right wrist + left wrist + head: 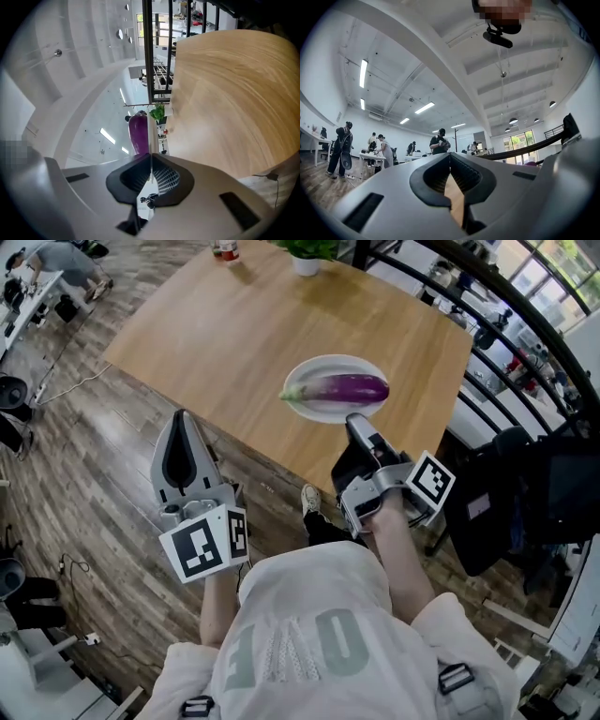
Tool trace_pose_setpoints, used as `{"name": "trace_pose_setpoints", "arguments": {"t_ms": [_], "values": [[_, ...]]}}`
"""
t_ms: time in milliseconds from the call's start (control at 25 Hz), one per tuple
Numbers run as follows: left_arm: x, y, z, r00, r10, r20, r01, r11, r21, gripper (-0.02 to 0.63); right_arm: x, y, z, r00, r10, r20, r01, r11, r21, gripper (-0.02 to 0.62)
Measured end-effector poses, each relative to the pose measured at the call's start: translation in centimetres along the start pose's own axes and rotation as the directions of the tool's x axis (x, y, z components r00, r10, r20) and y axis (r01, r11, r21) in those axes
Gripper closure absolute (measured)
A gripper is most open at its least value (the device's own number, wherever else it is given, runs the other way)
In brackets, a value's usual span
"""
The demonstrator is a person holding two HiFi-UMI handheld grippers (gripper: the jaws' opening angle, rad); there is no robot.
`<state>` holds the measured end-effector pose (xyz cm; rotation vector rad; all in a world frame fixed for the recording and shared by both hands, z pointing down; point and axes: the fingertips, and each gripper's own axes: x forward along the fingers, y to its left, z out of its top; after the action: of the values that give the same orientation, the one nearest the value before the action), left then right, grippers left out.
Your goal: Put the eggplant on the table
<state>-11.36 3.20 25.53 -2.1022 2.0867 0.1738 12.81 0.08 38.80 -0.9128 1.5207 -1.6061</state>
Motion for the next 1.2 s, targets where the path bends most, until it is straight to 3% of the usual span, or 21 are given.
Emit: {"name": "trace_pose_setpoints", "arguments": {"t_ms": [240, 520, 800, 1200], "values": [[3.8, -0.7, 0.9, 0.999, 0.007, 0.037, -0.007, 1.000, 0.006, 0.597, 2.7, 0.7, 1.4, 1.000, 0.009, -0.028, -0.010, 1.000, -0.022, 0.569], [10.7, -0.8, -2.5, 0.999, -0.001, -0.045, 0.001, 1.000, -0.006, 0.597, 9.3, -1.1, 2.7, 0.996, -0.042, -0.080, 0.044, 0.999, 0.024, 0.569], [13.9, -0.2, -3.4, 0.997, -0.055, -0.056, 0.055, 0.998, -0.002, 0.597, 11.7, -0.4, 2.2, 0.997, 0.002, -0.072, -0.002, 1.000, -0.002, 0.569], [15.3, 1.5, -4.5, 0.993, -0.087, -0.084, 0.087, 0.996, -0.003, 0.597, 14.3, -2.4, 1.9, 0.999, -0.003, -0.047, 0.004, 1.000, 0.006, 0.569]]}}
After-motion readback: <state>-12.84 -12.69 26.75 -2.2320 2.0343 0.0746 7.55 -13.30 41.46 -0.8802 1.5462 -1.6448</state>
